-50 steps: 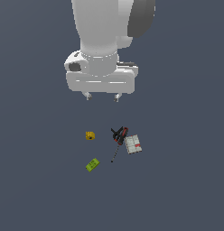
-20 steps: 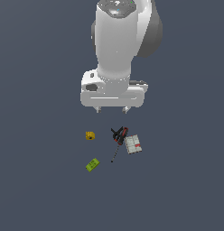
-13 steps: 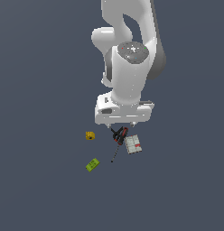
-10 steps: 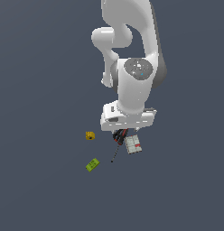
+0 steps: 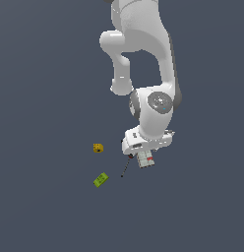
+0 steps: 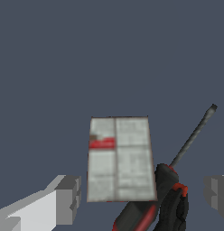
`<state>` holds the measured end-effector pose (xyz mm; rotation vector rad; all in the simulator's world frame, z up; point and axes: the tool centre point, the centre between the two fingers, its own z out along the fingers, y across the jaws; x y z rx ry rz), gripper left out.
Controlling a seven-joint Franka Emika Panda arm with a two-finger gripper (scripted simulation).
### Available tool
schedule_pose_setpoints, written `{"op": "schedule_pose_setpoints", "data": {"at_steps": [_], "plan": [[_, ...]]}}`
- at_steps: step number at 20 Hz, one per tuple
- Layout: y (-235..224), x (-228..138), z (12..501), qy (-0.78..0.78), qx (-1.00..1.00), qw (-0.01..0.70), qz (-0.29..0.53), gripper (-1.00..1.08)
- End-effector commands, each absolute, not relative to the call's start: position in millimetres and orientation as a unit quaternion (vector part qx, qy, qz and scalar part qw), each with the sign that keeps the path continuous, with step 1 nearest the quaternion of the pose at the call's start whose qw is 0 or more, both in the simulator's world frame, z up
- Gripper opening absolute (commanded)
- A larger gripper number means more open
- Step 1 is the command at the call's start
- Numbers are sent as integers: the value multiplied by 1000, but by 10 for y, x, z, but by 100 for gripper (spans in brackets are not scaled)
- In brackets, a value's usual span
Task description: Pick up a designated object from a clutter of objects.
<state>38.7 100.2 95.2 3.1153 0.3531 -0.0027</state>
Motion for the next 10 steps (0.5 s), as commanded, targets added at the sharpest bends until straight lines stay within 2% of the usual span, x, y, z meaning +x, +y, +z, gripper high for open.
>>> {"op": "schedule_pose_setpoints", "data": {"at_steps": [1, 10], "plan": [[1063, 377, 845, 119, 993, 1, 0, 100], [1100, 362, 746, 122, 993, 0, -1, 100]]}}
